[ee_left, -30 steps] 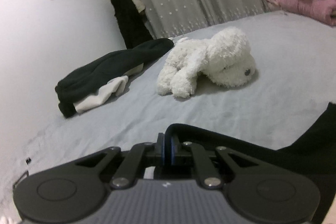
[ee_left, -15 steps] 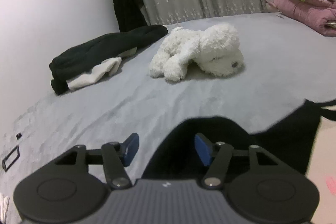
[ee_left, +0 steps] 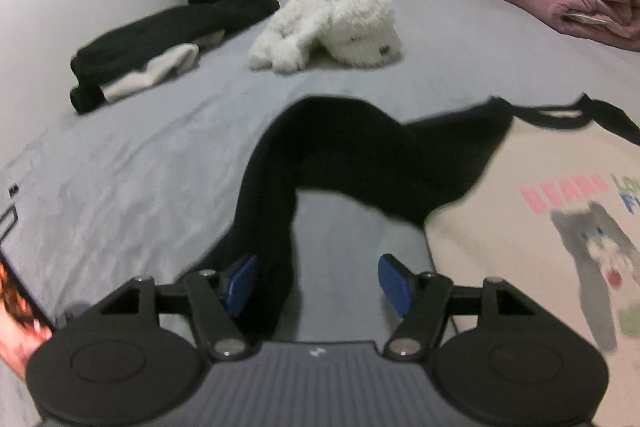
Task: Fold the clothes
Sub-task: 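Move both tools to the side edge of the cream shirt body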
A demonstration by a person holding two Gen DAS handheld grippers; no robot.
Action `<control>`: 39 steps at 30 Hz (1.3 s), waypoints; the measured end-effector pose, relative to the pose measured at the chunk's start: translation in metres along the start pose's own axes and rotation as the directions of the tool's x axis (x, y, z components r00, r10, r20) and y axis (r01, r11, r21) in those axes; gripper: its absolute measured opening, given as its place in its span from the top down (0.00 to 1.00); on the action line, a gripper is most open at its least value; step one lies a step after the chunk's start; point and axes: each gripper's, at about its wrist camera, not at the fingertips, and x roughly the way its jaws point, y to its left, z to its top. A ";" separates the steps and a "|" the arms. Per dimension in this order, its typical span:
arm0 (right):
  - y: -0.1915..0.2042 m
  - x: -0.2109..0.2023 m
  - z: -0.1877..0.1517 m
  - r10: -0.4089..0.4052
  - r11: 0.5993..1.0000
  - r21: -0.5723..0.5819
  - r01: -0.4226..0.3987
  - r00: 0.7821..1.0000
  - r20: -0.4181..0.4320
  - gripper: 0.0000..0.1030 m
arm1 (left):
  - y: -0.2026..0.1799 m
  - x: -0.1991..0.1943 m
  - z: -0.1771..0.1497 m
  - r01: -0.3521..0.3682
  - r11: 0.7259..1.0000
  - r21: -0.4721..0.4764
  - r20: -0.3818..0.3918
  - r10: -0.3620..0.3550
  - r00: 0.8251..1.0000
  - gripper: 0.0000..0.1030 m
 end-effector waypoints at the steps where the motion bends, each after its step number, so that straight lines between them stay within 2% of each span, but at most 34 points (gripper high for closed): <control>1: 0.005 -0.001 0.000 0.010 1.000 -0.008 -0.010 1.000 0.001 0.44 | 0.000 -0.004 -0.005 0.007 1.000 0.000 -0.004 -0.007 1.000 0.34; 4: 0.022 -0.004 -0.001 0.040 0.998 -0.037 -0.040 0.999 0.004 0.43 | 0.000 -0.014 -0.016 0.030 1.000 -0.005 -0.008 -0.030 1.000 0.32; 10: 0.061 -0.007 -0.008 0.100 0.989 -0.109 -0.099 0.995 0.005 0.42 | 0.010 -0.035 -0.036 0.128 0.990 -0.066 -0.029 -0.130 0.991 0.31; 13: 0.083 -0.008 -0.016 0.146 0.976 -0.164 -0.144 0.989 0.006 0.42 | 0.022 -0.043 -0.046 0.194 0.969 -0.152 -0.023 -0.199 0.980 0.31; 15: 0.098 -0.008 -0.022 0.182 0.961 -0.210 -0.178 0.983 0.002 0.42 | 0.030 -0.044 -0.049 0.267 0.939 -0.217 -0.034 -0.280 0.959 0.31; 17: 0.114 -0.010 -0.031 0.243 0.930 -0.283 -0.236 0.970 -0.011 0.42 | 0.037 -0.045 -0.051 0.323 0.908 -0.268 -0.028 -0.343 0.939 0.32; 20: 0.139 -0.013 -0.044 0.341 0.857 -0.396 -0.329 0.939 -0.044 0.42 | 0.042 -0.044 -0.054 0.346 0.892 -0.290 -0.029 -0.369 0.929 0.36; 24: 0.173 -0.019 -0.065 0.468 0.708 -0.540 -0.455 0.875 -0.123 0.42 | 0.048 -0.037 -0.057 0.352 0.882 -0.315 -0.043 -0.383 0.923 0.37; 31: 0.210 -0.019 -0.091 0.536 0.530 -0.666 -0.525 0.816 -0.216 0.42 | 0.057 -0.025 -0.059 0.369 0.858 -0.357 -0.064 -0.417 0.907 0.37; 33: 0.216 -0.013 -0.095 0.531 0.511 -0.680 -0.526 0.815 -0.231 0.45 | 0.058 -0.023 -0.059 0.374 0.855 -0.359 -0.067 -0.424 0.903 0.37; 37: 0.220 0.002 -0.103 0.488 0.512 -0.692 -0.509 0.835 -0.253 0.46 | 0.060 -0.019 -0.060 0.390 0.844 -0.368 -0.071 -0.444 0.893 0.38; 39: 0.223 0.010 -0.108 0.463 0.519 -0.698 -0.493 0.849 -0.255 0.54 | 0.061 -0.017 -0.060 0.398 0.838 -0.373 -0.070 -0.453 0.889 0.39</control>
